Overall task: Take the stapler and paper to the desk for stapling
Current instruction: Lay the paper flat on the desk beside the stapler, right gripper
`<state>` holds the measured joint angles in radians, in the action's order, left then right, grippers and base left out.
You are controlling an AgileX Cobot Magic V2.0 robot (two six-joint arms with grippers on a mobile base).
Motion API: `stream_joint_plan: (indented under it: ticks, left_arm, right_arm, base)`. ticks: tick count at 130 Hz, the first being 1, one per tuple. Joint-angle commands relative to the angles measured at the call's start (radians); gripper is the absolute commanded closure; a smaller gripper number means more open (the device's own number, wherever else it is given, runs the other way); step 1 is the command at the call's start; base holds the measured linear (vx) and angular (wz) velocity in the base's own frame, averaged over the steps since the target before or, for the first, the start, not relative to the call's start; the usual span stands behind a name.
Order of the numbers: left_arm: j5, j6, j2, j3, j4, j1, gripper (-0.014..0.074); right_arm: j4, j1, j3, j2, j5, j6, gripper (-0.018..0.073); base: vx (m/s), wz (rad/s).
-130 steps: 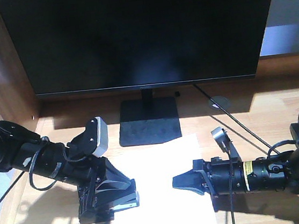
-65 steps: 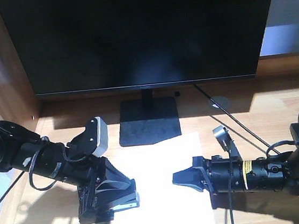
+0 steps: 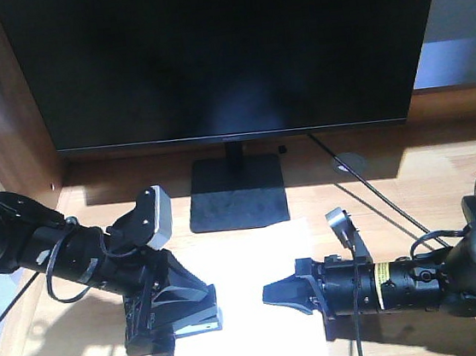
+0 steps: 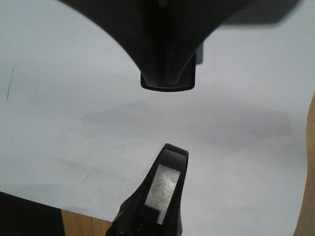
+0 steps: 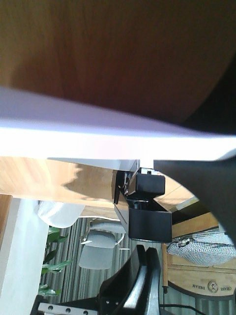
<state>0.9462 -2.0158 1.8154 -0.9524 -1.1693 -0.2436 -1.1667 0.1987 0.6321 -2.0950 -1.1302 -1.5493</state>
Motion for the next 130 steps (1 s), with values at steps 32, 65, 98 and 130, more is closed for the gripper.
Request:
stream_joint_plan:
  ticks: [32, 65, 98, 130]
  left_arm:
    - [0.045, 0.009, -0.039, -0.019, -0.053, -0.004, 0.0603]
    - [0.045, 0.009, -0.039, -0.019, -0.053, -0.004, 0.0603]
    - [0.045, 0.009, -0.039, -0.019, -0.053, -0.004, 0.0603]
    - [0.042, 0.002, -0.037, -0.019, -0.068, -0.004, 0.0603]
  right_arm:
    - [0.0, 0.0, 0.014, 0.04, -0.066, 0.016, 0.0562]
    - [0.0, 0.0, 0.014, 0.04, -0.066, 0.016, 0.0562]
    - [0.0, 0.0, 0.014, 0.04, -0.066, 0.016, 0.0562]
    - [0.0, 0.0, 0.014, 0.04, -0.066, 0.016, 0.0562]
  base:
    - [0.0, 0.0]
    - [0.0, 0.0]
    - [0.0, 0.0]
    - [0.0, 0.0]
